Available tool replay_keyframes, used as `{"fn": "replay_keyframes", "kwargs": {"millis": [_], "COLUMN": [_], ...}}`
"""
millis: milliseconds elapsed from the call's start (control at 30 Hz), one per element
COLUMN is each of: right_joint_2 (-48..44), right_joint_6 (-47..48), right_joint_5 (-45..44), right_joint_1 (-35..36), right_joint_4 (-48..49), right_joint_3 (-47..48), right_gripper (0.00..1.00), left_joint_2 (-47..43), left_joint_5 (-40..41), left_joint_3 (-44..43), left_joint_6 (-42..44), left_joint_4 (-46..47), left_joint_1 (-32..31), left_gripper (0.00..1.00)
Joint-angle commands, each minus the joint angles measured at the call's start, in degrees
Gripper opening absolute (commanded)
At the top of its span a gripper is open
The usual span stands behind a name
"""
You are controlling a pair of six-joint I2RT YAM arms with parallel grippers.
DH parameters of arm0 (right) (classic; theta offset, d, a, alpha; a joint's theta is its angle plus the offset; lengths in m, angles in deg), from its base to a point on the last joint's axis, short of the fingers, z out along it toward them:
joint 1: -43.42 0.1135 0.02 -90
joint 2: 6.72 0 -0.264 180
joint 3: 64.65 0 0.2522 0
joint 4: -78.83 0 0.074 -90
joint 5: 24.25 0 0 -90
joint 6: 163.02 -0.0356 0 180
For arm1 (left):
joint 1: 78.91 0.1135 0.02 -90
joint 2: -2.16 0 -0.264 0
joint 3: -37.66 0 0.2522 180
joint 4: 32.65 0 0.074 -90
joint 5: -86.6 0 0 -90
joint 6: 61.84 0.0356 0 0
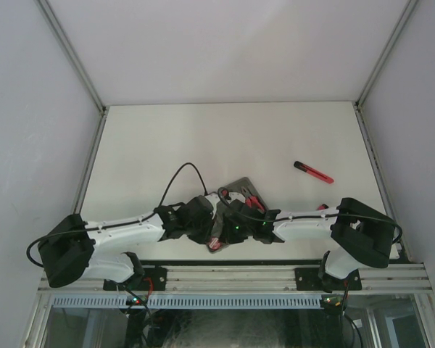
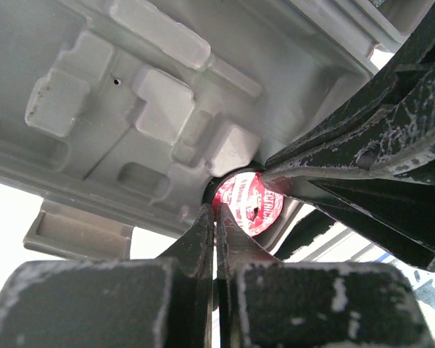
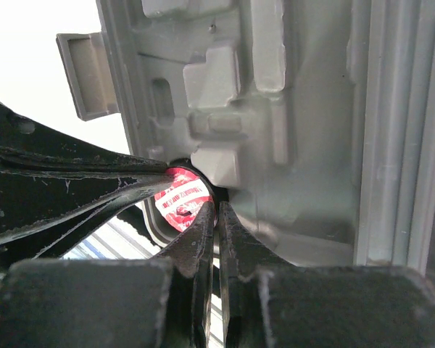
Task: Sort the tools into containers
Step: Adjust the engineering item in the storage box.
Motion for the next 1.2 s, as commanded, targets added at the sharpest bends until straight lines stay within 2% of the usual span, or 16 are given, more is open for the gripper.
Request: {"fn": "replay_keyframes", "kwargs": {"millis": [0,200,367,467,600,733,867,1167], "right_joint_2": [-0.26,-2.39,-4.31,-4.87,-6.37,-9.72,-13.92,-23.86], "right_joint_6": [-0.16,0.77,0.98,1.51,2.61,4.32,6.46,11.51], "right_joint_5": [-1.18,-0.1,-0.46,-0.94,-1.64,-4.45,-8.49,-7.98], "right_joint_1": [0.61,0.63,0.46,0.36,0.18,-0.76,-4.36,-18.21], "right_joint_4": [-0.47,1.28,1.07,-0.22,-1.51,-5.01,-11.21,-15.49], "right_joint_3": [-0.07,-0.05,0.02,0.5,0.89,0.9,0.73,-3.25], "right_gripper": [0.01,0.05,0.1,0.14,0.21,0.25,0.27,0.48], "left_joint_2": [4.7,-2.57,-9.14,-11.44,-14.28,-18.37,-23.27,-27.66], "left_joint_5": [-2.06,-0.06,2.84,3.06,3.44,4.79,5.15,2.79], "left_joint_3": [4.52,3.33,0.06,-1.78,-2.49,0.77,6.17,10.91], "left_joint_6": [-0.17,-0.67,-0.76,-0.45,-0.47,-2.97,-5.92,-9.29], "left_joint_4": [-2.54,-2.95,-4.07,-3.97,-4.09,-3.81,-3.47,1.92], "left_joint_1": [-0.64,-0.51,0.12,0.93,2.37,4.67,8.73,13.84], "left_gripper": [0.0,0.01,0.24,0.3,0.31,0.29,0.27,0.45]}}
